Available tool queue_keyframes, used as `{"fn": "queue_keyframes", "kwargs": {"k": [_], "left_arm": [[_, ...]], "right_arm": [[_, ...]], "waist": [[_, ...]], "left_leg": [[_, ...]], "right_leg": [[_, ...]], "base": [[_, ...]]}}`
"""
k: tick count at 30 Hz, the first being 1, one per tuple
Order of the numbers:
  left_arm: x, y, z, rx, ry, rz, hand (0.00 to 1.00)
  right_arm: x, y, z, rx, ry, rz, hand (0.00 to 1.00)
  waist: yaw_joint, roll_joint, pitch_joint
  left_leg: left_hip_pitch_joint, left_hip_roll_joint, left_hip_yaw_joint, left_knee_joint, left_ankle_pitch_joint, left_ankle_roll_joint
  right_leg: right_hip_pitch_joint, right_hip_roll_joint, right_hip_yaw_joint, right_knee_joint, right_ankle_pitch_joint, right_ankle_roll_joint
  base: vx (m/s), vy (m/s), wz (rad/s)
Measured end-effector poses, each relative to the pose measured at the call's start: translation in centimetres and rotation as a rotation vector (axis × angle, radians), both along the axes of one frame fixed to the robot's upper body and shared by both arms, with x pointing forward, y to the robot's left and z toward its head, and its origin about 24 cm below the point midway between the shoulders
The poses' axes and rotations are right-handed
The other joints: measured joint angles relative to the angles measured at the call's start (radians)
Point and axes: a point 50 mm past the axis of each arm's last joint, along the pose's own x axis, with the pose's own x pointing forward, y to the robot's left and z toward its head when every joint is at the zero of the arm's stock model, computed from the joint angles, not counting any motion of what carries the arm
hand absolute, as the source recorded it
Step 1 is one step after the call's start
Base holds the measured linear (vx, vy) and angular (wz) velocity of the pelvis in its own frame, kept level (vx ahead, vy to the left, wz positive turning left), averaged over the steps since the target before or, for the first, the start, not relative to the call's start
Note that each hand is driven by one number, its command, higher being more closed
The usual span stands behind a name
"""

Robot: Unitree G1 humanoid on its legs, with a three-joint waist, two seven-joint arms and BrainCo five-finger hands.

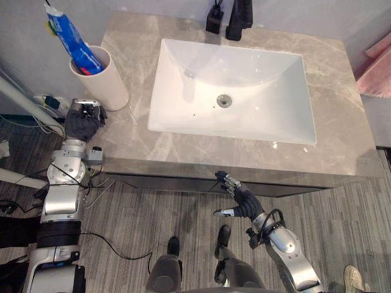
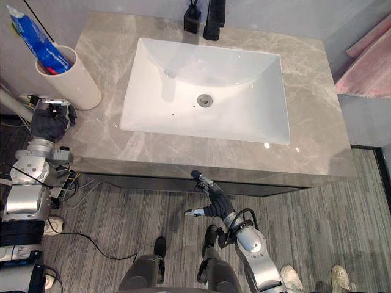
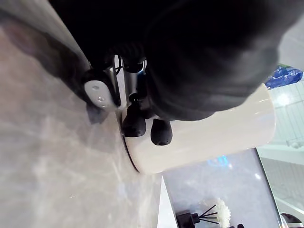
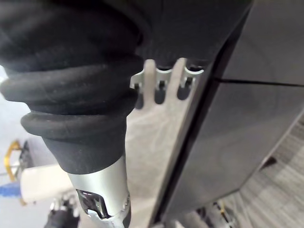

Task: Organize washtable

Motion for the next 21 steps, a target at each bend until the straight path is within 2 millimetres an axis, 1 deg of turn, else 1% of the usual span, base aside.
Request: {"fn": "queue_keyframes", "kwargs": {"k": [2,4,8,12,15,17,19,21], "left_arm": [[0.1,0.0,0.1,-0.002,-0.001,0.002,1.00],[0.6,-0.6,0.3,0.004,-0.004,-0.021,1.00],[0.9,-1.0,0.8,0.007,-0.019,-0.035,1.00],[1.5,-2.2,1.4,0.023,-0.027,-0.077,1.00],[2.1,-2.9,2.3,0.062,-0.038,-0.104,1.00],[2.5,-2.8,2.9,0.082,-0.038,-0.108,1.00],[2.5,-2.7,3.1,0.080,-0.039,-0.107,1.00],[2.7,-2.7,3.8,0.098,-0.051,-0.110,1.00]], "right_arm": [[0.0,0.0,0.3,0.003,-0.011,0.000,0.00],[-0.1,0.0,0.2,0.002,-0.008,0.000,0.00],[-0.2,0.0,0.2,0.002,-0.006,0.000,0.00],[-0.1,0.0,0.2,0.000,-0.008,0.002,0.00],[-0.2,0.1,0.2,0.001,-0.010,0.007,0.00],[-0.2,0.2,0.3,0.001,-0.010,0.011,0.00],[-0.2,0.1,0.2,-0.002,-0.008,0.012,0.00],[-0.3,0.0,0.2,-0.010,-0.007,0.013,0.00]], "waist": [[-0.002,0.000,0.000],[0.000,-0.001,0.000],[-0.001,-0.001,0.000],[-0.003,-0.007,0.004],[-0.003,-0.019,0.010],[-0.003,-0.023,0.011],[-0.004,-0.024,0.012],[-0.004,-0.029,0.015]], "left_leg": [[0.000,0.000,0.001,0.001,-0.001,0.000],[-0.007,0.000,0.001,0.011,-0.007,0.003],[-0.022,-0.001,0.003,0.018,-0.008,0.004],[-0.026,-0.001,0.003,0.026,-0.010,0.005],[-0.034,0.000,0.003,0.033,-0.012,0.004],[-0.045,0.000,0.007,0.038,-0.011,0.004],[-0.045,0.000,0.009,0.039,-0.011,0.004],[-0.046,0.001,0.009,0.039,-0.011,0.004]], "right_leg": [[0.000,0.000,0.001,0.000,0.000,0.000],[-0.002,0.000,0.001,0.000,0.000,0.000],[-0.014,-0.001,0.004,0.000,0.004,-0.003],[-0.014,-0.001,0.004,0.000,0.007,-0.003],[-0.019,-0.002,0.012,-0.002,0.009,-0.005],[-0.031,-0.004,0.017,-0.005,0.011,-0.008],[-0.033,-0.004,0.019,-0.005,0.011,-0.008],[-0.034,-0.006,0.019,-0.005,0.013,-0.006]], "base": [[0.00,0.000,0.00],[0.00,0.000,0.00],[0.00,0.000,0.00],[0.00,0.000,0.00],[0.00,0.000,0.00],[-0.02,0.031,-0.05],[0.00,0.023,-0.05],[0.00,0.000,0.00]]}}
